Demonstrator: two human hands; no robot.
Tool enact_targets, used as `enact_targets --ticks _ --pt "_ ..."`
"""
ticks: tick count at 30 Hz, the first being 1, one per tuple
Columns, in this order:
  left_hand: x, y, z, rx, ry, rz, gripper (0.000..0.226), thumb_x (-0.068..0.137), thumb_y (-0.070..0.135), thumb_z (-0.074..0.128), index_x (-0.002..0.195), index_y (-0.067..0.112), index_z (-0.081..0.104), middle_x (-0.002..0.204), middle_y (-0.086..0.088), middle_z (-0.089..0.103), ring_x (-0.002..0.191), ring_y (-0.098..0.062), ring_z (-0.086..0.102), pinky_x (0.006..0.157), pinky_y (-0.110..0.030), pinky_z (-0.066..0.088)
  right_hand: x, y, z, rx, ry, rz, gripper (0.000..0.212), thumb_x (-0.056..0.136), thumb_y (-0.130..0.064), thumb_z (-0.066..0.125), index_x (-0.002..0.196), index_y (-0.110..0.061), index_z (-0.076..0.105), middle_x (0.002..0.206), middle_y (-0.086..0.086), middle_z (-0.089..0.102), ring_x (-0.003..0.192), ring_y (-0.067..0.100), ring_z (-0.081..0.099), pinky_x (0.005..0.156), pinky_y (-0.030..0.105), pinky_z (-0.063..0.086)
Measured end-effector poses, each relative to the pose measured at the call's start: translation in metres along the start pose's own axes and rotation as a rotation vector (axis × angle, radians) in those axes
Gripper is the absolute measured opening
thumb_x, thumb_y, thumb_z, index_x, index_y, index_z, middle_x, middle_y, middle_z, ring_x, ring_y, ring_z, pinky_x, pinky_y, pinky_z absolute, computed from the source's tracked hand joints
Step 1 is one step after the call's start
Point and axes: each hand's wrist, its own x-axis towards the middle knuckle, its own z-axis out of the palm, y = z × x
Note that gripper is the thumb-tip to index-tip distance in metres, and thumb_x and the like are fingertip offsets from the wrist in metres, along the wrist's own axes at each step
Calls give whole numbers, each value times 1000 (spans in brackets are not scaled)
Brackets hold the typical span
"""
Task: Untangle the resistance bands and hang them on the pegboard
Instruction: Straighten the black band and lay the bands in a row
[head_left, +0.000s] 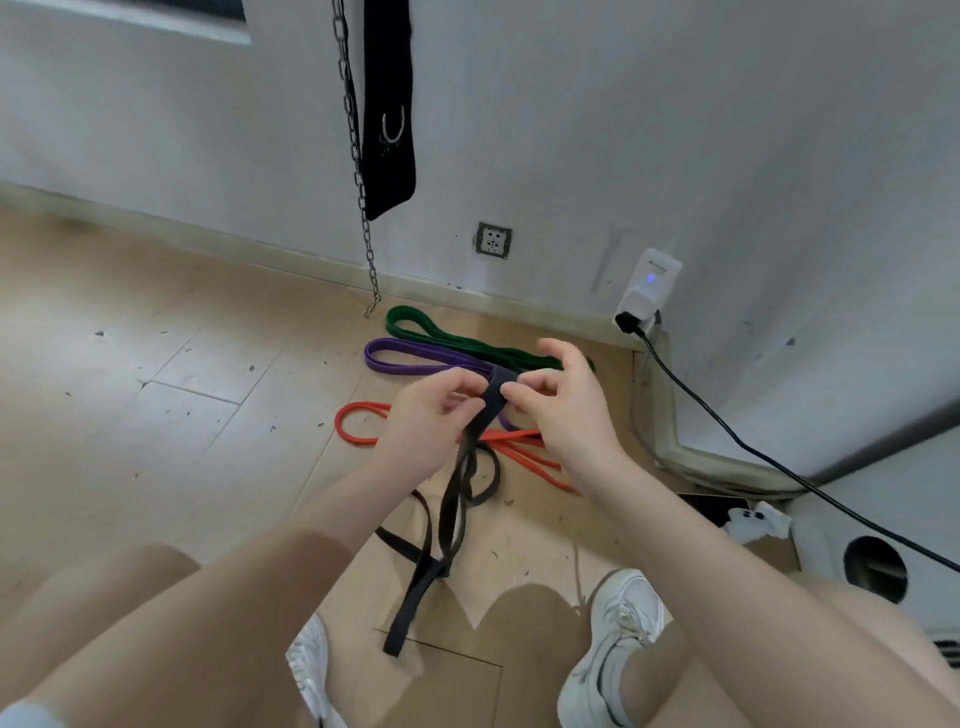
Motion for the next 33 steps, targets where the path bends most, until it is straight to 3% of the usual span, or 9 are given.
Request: enact_targets --ticks 4,7,11,16,19,23,26,29,33 --pt "-1 0 -1 181 182 296 15 83 2 64 97 5 69 106 2 54 101 -8 49 88 -7 36 -3 -12 -9 -1 -125 -69 29 88 -9 60 115 -20 64 86 -5 62 81 5 56 76 21 43" --pt "-2 0 -1 170 159 351 16 84 0 61 97 6 67 122 -2 57 113 -9 48 97 -12 34 -1 -17 -14 -43 -158 -105 25 86 -8 63 106 -23 67 96 -3 61 88 8 55 78 20 42" --pt "-7 1 0 9 35 261 22 90 4 55 106 14 65 105 3 68 102 -7 61 93 -33 51 1 -15 -19 -29 -257 -89 31 84 -5 65 91 -35 62 109 -2 64 102 13 62 90 28 48" --pt "-11 12 0 -165 35 158 31 85 -3 58 98 24 53 97 10 62 96 -5 62 90 -29 52 -3 -12 -13 27 -208 -104 31 86 0 60 101 -28 58 99 -7 66 95 8 64 77 18 50" --pt "-10 19 1 -345 36 111 36 83 1 63 101 28 49 104 8 61 102 -6 60 91 -27 51 2 -17 -10 81 -116 -137 32 85 1 61 102 -26 63 102 -5 68 101 10 63 92 29 51" --pt "-2 21 -13 -497 99 -9 29 86 8 61 112 16 50 98 1 67 91 -9 67 80 -26 56 6 -19 -10 251 -158 -126 30 86 6 57 94 -23 64 95 -1 71 98 19 67 89 36 53" --pt "1 19 -24 -388 -76 -27 12 90 13 56 102 15 58 95 -3 69 92 -16 67 85 -32 55 7 -21 -10 384 -259 -112 26 91 6 50 98 -16 61 88 -3 72 91 16 69 77 27 52" --pt "0 20 -29 -483 -276 -69 11 91 8 52 101 13 56 99 -13 69 96 -26 67 88 -41 53 10 -26 -6 494 -311 -96 27 92 5 46 97 -16 61 84 -4 72 84 12 69 71 22 53" --pt "1 23 -35 -555 -307 -58 17 88 -2 54 101 10 54 100 -11 68 98 -29 67 86 -43 53 13 -29 0 616 -328 -113 25 91 3 47 95 -18 59 87 -1 72 78 12 68 71 22 52"
